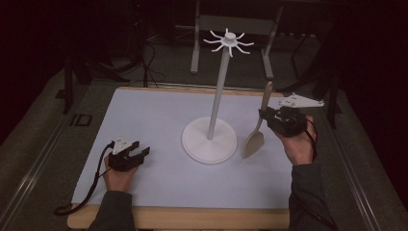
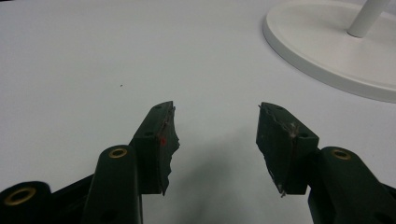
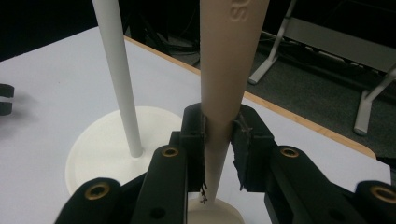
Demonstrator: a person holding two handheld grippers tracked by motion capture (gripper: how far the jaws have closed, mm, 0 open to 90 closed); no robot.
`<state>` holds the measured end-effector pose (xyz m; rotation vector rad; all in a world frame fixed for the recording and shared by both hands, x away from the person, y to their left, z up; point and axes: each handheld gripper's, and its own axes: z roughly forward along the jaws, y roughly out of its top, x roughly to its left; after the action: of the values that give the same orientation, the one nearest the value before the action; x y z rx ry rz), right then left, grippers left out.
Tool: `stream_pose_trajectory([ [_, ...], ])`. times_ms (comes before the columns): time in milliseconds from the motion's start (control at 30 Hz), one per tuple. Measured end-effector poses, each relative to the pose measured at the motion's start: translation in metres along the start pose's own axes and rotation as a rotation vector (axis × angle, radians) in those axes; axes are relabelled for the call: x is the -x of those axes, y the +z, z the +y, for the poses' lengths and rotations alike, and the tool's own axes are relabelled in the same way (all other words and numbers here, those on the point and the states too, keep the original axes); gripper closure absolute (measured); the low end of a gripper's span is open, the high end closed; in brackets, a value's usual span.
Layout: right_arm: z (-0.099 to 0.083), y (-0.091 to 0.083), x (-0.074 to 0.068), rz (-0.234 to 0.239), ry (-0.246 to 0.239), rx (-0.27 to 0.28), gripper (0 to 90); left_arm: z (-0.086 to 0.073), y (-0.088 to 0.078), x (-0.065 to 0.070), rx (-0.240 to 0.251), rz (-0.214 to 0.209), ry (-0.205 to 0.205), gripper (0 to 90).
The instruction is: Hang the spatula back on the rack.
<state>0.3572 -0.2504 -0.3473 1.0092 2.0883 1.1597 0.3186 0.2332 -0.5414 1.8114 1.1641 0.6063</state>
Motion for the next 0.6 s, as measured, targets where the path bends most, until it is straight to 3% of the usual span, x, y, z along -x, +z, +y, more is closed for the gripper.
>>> stream_pose_trajectory([
  [600, 0.013, -0.001, -0.007, 0.016, -0.013, 0.032, 75.3, 0.0, 0.0, 0.0, 0.0, 0.0, 0.0, 47.1],
])
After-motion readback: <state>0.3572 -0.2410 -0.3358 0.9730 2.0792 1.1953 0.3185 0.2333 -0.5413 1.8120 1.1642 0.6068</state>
